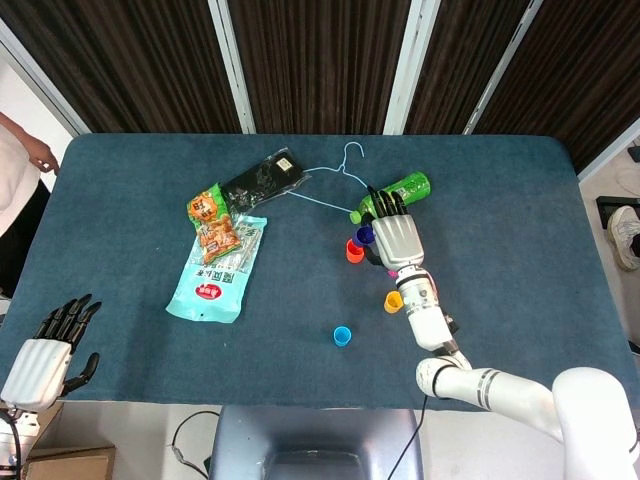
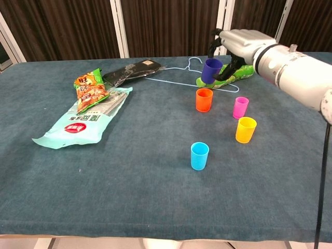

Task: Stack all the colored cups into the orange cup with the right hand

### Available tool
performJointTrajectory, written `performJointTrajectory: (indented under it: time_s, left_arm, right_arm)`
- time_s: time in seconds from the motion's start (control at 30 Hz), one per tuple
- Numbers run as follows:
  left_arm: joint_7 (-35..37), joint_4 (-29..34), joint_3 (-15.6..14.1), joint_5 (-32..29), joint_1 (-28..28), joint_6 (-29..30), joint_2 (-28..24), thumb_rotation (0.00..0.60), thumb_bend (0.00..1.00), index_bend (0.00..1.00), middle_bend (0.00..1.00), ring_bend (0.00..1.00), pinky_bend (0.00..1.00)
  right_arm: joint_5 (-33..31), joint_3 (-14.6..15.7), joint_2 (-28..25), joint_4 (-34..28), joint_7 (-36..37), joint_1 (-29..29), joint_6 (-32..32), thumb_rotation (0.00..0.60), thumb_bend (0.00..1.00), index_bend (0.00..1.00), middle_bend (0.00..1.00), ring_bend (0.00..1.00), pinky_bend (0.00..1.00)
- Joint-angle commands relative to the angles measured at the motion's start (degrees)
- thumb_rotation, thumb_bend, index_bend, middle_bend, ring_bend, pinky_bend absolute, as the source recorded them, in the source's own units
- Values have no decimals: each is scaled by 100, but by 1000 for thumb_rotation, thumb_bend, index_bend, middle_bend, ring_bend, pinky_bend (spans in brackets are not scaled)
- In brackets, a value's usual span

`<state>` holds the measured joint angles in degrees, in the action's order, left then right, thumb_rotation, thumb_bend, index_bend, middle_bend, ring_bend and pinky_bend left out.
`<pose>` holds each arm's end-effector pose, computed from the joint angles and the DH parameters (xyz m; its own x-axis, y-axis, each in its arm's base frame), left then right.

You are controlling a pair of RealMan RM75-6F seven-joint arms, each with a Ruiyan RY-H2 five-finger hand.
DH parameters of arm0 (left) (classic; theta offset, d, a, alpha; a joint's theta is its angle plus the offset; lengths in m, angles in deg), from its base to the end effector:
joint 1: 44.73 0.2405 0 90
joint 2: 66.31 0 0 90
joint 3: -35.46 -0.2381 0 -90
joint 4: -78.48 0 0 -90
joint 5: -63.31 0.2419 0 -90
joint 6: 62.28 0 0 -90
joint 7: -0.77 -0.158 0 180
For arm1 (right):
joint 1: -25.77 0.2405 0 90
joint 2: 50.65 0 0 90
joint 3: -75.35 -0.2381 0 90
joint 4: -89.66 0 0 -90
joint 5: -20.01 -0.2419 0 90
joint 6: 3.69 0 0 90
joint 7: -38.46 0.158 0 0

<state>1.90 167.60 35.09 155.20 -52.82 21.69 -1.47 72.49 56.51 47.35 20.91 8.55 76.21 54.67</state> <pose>-0.2997 0.1995 0.1063 0.4332 0.0516 0.8998 0.8932 -0.1581 -0.4209 -0.1069 -0.4264 -0.0414 0.4895 -0.0678 0.8694 -0.8592 -0.2077 0.4676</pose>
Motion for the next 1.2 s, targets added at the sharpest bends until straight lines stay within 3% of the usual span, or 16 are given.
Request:
performJointTrajectory:
  time_s: [0.03,0.47,0.57,0.63,0.77,0.97,1.07,1.2]
  left_arm:
    - [0,1,7,-21,-9,-17,1,600,445,0,0,0,128]
    - [24,0,8,-50,-8,-25,-15,600,445,0,0,0,128]
    - [20,4,5,-44,-6,-17,-15,600,444,0,0,0,127]
    - [19,0,7,-39,-9,-14,-11,600,445,0,0,0,128]
    - [25,-13,11,-46,-18,-27,-5,600,445,0,0,0,128]
    - [41,-4,-5,-8,7,32,-18,600,445,0,0,0,128]
    - [27,-4,-9,0,13,44,-10,600,444,0,0,0,128]
    - [-28,13,-14,-3,-7,-3,16,600,445,0,0,0,128]
  right_arm:
    - [-50,61,182,250,-20,74,-137,600,509,609,0,0,0]
    - [-281,33,506,770,-205,208,-348,600,509,580,0,0,0]
    - [-343,58,451,753,-171,227,-600,600,509,383,0,0,0]
    - [-273,83,377,704,-99,223,-664,600,509,177,0,0,0]
    - [-29,135,129,393,205,116,-674,600,508,11,0,0,0]
    - [925,539,-853,-1030,872,-429,-324,600,464,12,0,0,0]
    - [1472,959,-1505,-1761,1130,-749,-279,600,456,82,0,0,0]
    - [1884,1461,-2015,-2049,1120,-930,-465,600,455,203,0,0,0]
